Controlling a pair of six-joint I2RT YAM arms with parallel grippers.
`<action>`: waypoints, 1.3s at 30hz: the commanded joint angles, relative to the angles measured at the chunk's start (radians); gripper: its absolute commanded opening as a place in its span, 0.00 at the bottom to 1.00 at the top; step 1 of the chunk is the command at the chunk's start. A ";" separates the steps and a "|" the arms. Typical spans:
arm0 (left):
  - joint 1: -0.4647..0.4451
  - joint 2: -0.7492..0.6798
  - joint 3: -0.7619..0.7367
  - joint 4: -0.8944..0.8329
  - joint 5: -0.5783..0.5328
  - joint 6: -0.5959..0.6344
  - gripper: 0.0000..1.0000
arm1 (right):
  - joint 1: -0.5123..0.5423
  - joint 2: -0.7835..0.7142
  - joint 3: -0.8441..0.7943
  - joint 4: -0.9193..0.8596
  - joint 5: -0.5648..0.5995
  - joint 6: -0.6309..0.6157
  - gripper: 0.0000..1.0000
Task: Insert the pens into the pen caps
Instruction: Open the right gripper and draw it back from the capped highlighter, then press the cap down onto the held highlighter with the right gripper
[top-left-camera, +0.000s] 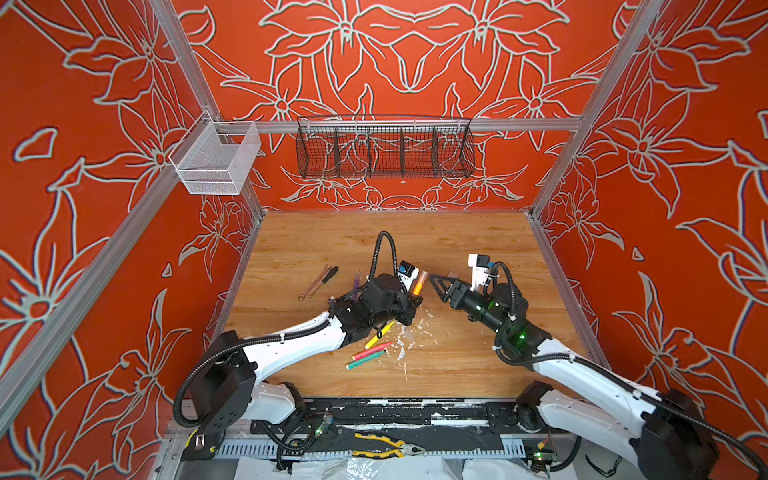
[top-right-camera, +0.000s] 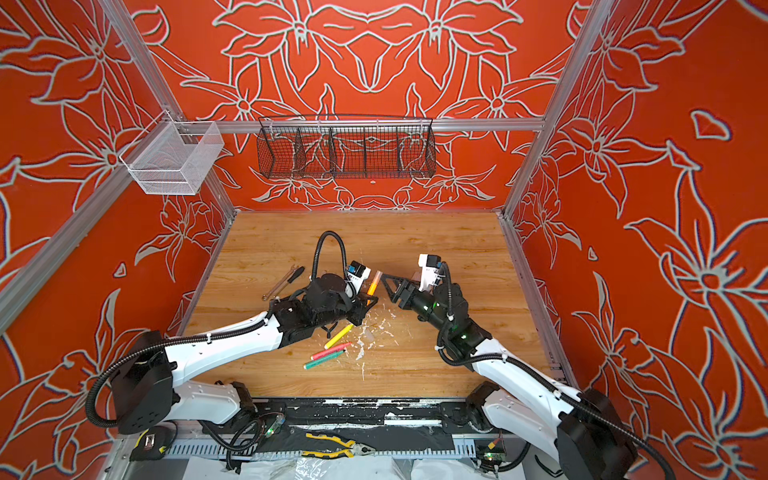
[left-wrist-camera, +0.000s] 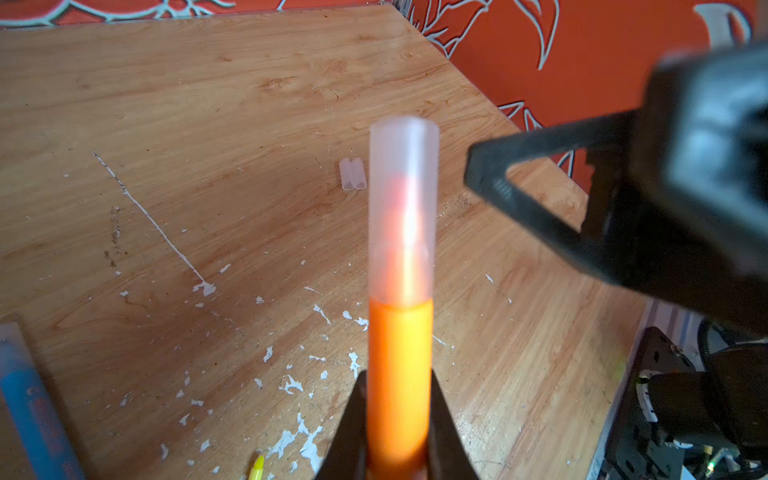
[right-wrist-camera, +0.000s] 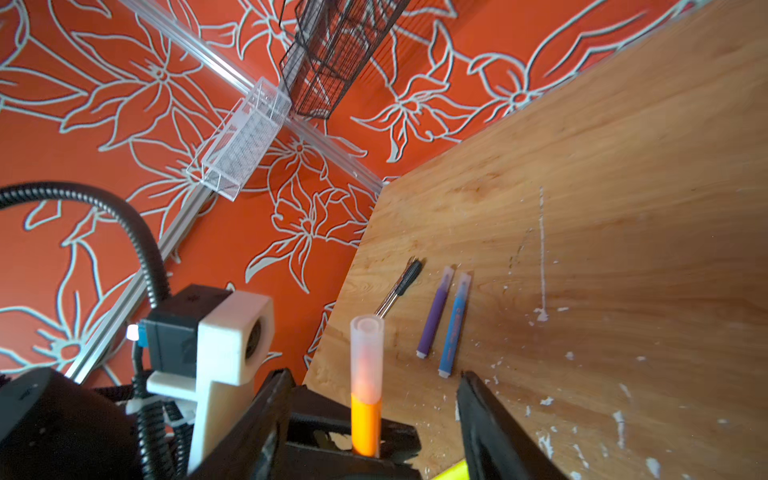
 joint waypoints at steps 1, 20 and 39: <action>-0.009 -0.004 0.034 0.002 0.020 0.028 0.00 | -0.021 -0.065 0.001 -0.078 0.053 -0.002 0.69; -0.088 0.084 0.114 -0.052 0.011 0.100 0.00 | -0.038 -0.106 0.017 -0.133 0.067 -0.034 0.61; -0.116 0.115 0.138 -0.068 -0.018 0.118 0.00 | -0.036 -0.016 0.041 -0.071 -0.023 -0.028 0.29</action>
